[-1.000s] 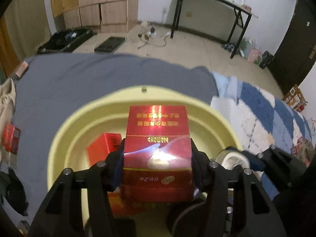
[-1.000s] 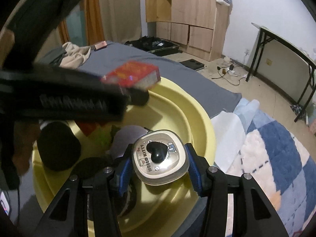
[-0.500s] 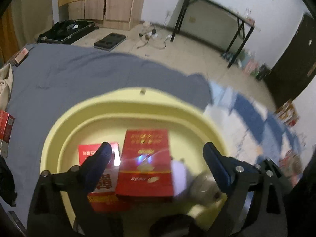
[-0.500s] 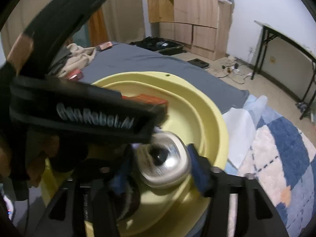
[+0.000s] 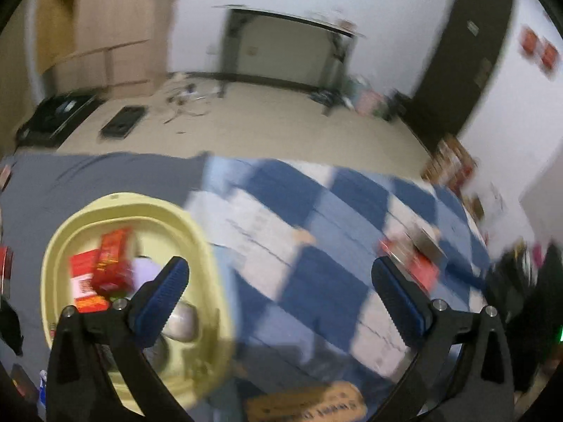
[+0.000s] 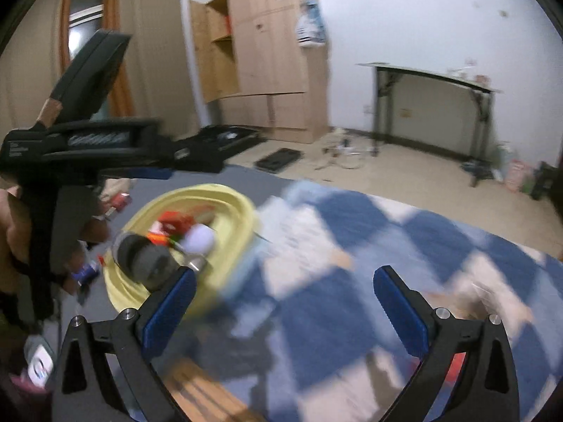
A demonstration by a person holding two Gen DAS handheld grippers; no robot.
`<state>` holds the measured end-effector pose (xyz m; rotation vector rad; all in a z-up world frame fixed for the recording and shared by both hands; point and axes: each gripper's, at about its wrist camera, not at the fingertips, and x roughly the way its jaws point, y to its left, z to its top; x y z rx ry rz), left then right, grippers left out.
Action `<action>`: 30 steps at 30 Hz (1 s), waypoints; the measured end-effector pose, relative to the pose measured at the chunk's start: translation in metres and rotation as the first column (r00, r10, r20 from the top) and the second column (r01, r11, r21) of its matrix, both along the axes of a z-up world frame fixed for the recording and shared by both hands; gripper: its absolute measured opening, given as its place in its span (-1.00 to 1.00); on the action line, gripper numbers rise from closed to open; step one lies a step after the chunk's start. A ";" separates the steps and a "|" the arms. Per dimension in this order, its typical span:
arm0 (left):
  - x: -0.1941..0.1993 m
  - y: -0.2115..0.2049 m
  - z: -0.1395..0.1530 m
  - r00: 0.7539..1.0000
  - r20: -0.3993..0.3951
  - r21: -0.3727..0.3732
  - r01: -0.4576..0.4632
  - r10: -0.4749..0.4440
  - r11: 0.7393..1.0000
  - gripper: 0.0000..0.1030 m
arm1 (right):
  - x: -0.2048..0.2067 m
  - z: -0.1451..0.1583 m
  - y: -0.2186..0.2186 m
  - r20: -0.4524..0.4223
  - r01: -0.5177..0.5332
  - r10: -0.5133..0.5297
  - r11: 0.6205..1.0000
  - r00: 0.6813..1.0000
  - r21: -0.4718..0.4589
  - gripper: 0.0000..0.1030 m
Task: Organize rigid objects
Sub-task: 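Carry the Diamond box and silver tin into the basin and release both, then grasp the silver-red Hongqiqu box with the right tool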
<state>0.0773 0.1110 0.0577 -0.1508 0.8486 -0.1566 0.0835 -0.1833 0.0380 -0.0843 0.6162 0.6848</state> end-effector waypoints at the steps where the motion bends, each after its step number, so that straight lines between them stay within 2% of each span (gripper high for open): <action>1: -0.008 -0.017 -0.002 1.000 -0.002 0.009 0.029 -0.029 1.000 1.00 | -0.006 0.001 -0.021 -0.002 0.022 -0.022 1.000 1.000 -0.005 0.99; 3: -0.016 -0.036 -0.005 0.999 -0.020 0.000 0.045 -0.045 0.999 1.00 | -0.016 -0.002 -0.065 -0.017 0.080 -0.080 0.997 0.997 -0.019 0.99; 6: -0.028 -0.064 -0.014 0.996 -0.046 -0.086 0.077 -0.081 0.993 1.00 | -0.022 -0.006 -0.121 -0.062 0.162 -0.162 0.987 0.985 -0.014 0.99; 7: -0.028 -0.072 -0.016 0.994 -0.054 -0.087 0.088 -0.093 0.992 1.00 | -0.024 -0.005 -0.133 -0.065 0.179 -0.180 0.984 0.982 -0.014 0.99; 11: -0.032 -0.111 -0.025 0.986 -0.069 0.001 0.154 -0.153 0.988 1.00 | -0.011 -0.002 -0.166 -0.089 0.231 -0.230 0.973 0.969 -0.003 0.99; 15: -0.025 -0.131 -0.036 0.982 -0.057 0.030 0.183 -0.181 0.983 1.00 | 0.003 -0.009 -0.185 -0.179 0.283 -0.267 0.957 0.947 0.069 0.99; 17: -0.016 -0.144 -0.041 0.973 -0.043 0.033 0.230 -0.228 0.973 1.00 | 0.017 -0.011 -0.189 -0.192 0.288 -0.268 0.954 0.944 0.088 0.99; 22: 0.014 -0.175 -0.055 0.909 -0.022 0.103 0.416 -0.416 0.904 1.00 | 0.063 -0.028 -0.181 -0.241 0.197 -0.170 0.976 0.956 0.095 0.99; 26: 0.044 -0.183 -0.065 0.864 -0.030 0.057 0.504 -0.503 0.862 1.00 | 0.095 -0.041 -0.181 -0.272 0.162 -0.123 0.979 0.954 0.126 0.99; 30: 0.060 -0.190 -0.072 0.827 -0.027 0.087 0.561 -0.561 0.823 1.00 | 0.121 -0.051 -0.180 -0.298 0.101 -0.045 0.980 0.954 0.174 0.99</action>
